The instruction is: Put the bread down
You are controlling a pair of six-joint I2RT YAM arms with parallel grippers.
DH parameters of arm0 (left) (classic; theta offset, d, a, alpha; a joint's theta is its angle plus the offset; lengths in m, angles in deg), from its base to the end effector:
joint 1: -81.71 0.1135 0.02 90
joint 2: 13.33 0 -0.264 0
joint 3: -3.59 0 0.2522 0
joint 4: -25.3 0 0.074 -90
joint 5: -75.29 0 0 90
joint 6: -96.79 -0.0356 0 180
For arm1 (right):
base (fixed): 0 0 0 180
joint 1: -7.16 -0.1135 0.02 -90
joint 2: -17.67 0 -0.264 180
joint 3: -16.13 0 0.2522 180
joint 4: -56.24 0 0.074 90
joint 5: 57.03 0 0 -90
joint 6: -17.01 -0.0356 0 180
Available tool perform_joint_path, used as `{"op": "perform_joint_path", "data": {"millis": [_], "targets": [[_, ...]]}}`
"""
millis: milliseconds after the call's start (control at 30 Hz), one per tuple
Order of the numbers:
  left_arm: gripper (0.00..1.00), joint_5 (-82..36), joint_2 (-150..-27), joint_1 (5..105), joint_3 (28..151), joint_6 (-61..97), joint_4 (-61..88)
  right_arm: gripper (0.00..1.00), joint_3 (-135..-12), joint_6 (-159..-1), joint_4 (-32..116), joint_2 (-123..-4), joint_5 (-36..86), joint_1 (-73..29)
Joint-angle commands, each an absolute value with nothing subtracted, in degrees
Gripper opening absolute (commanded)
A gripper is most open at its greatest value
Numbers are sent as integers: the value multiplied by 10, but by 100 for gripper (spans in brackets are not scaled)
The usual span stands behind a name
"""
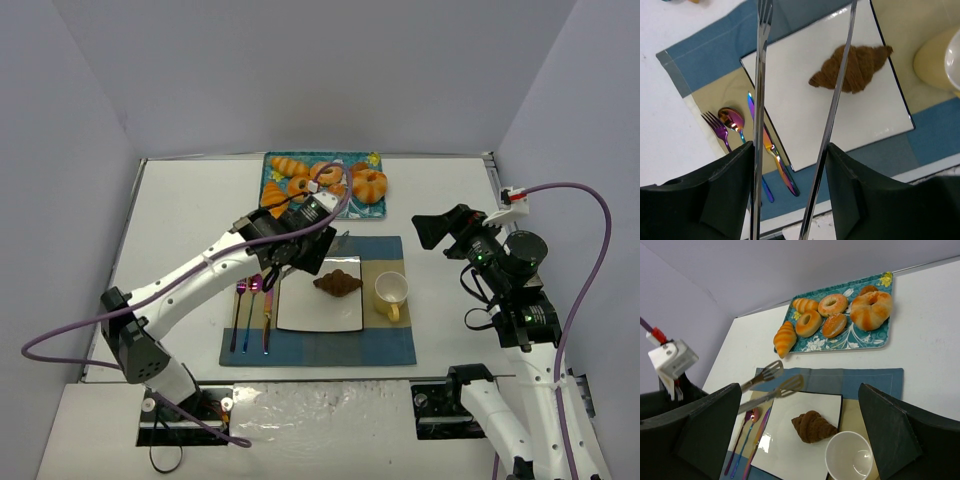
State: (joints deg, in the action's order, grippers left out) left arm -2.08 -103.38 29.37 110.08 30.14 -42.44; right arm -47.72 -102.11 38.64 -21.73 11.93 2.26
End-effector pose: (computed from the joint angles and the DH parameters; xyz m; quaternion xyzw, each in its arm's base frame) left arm 0.2078 -0.2566 0.3640 0.1994 0.9171 -0.1201 0.3237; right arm 0.1504 0.0257 0.3982 0.0033 0.6666 0.3310 0.6679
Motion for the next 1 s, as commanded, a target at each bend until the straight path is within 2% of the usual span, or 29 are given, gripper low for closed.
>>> {"op": "perform_joint_path", "data": {"millis": [0,667,967], "targets": [[52,-34,-1060,325,1186,275,-393,100,-495,-1021,437,-227,106,22],[52,-2,-1356,419,1533,202,-468,100,-514,-1012,427,-235,106,22],[52,-25,-1415,448,1584,189,-466,100,-511,-1013,427,-229,109,22]]}}
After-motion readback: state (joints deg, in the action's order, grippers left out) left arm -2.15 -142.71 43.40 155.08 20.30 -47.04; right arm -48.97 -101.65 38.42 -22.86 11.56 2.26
